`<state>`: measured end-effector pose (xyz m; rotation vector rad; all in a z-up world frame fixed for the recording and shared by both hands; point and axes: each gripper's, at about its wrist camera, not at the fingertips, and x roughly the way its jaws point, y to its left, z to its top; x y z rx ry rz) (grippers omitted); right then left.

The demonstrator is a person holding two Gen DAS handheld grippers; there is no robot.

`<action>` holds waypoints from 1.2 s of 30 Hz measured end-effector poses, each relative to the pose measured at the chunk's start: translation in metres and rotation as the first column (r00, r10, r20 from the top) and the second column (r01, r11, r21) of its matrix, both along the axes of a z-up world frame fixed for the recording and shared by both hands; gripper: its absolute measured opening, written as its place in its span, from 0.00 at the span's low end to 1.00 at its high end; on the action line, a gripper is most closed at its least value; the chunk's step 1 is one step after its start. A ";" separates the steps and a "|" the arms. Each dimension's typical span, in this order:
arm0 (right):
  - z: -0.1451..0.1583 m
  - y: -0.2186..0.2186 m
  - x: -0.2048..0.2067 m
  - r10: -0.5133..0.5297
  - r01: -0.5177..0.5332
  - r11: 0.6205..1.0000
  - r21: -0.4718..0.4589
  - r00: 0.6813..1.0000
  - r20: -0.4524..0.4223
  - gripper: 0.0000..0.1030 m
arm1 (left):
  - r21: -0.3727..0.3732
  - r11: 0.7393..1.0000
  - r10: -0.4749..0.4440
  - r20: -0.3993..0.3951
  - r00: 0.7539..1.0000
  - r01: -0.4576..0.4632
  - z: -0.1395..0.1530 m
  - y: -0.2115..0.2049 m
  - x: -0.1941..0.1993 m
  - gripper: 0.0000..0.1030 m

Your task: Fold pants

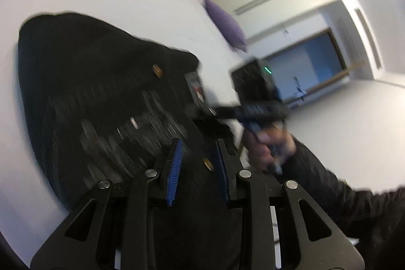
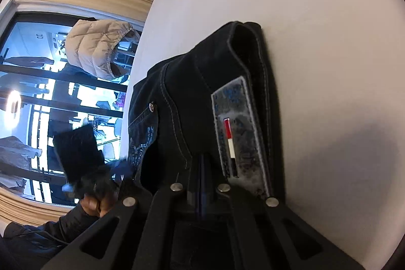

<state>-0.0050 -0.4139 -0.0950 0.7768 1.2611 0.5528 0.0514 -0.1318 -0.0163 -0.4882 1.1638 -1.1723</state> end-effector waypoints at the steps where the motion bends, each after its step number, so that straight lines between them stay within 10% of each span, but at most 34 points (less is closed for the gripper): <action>1: 0.000 0.001 0.000 -0.002 0.002 1.000 0.002 1.000 0.004 0.00 | 0.000 1.000 -0.024 0.014 1.000 0.024 0.001 0.003 -0.011 0.24; 11: 0.020 -0.030 -0.042 0.014 -0.015 0.999 0.028 0.999 0.049 0.01 | -0.083 0.995 -0.057 -0.038 0.998 0.054 -0.042 0.037 -0.059 0.22; 21: 0.004 -0.047 -0.065 -0.086 0.077 0.994 0.077 0.990 0.111 0.00 | 0.010 0.998 -0.054 0.048 0.997 0.054 -0.046 0.026 -0.058 0.10; 28: 0.043 -0.063 -0.101 -0.091 0.072 0.993 0.097 0.973 0.212 0.59 | 0.047 0.997 0.048 0.137 0.989 -0.054 0.021 0.051 -0.056 0.10; 31: 0.053 -0.075 -0.108 -0.114 0.100 0.992 0.076 0.969 0.221 0.68 | 0.024 0.988 0.147 0.127 0.981 -0.151 0.028 0.075 -0.037 0.46; 32: 0.054 -0.081 -0.106 -0.137 0.123 0.989 0.078 0.967 0.214 0.70 | 0.047 0.980 0.186 0.123 0.975 -0.193 0.023 0.081 -0.029 0.81; 36: 0.039 -0.092 -0.080 -0.171 0.171 0.985 0.012 0.978 0.116 0.71 | 0.113 0.958 0.264 0.021 0.964 -0.264 -0.008 0.084 -0.003 0.87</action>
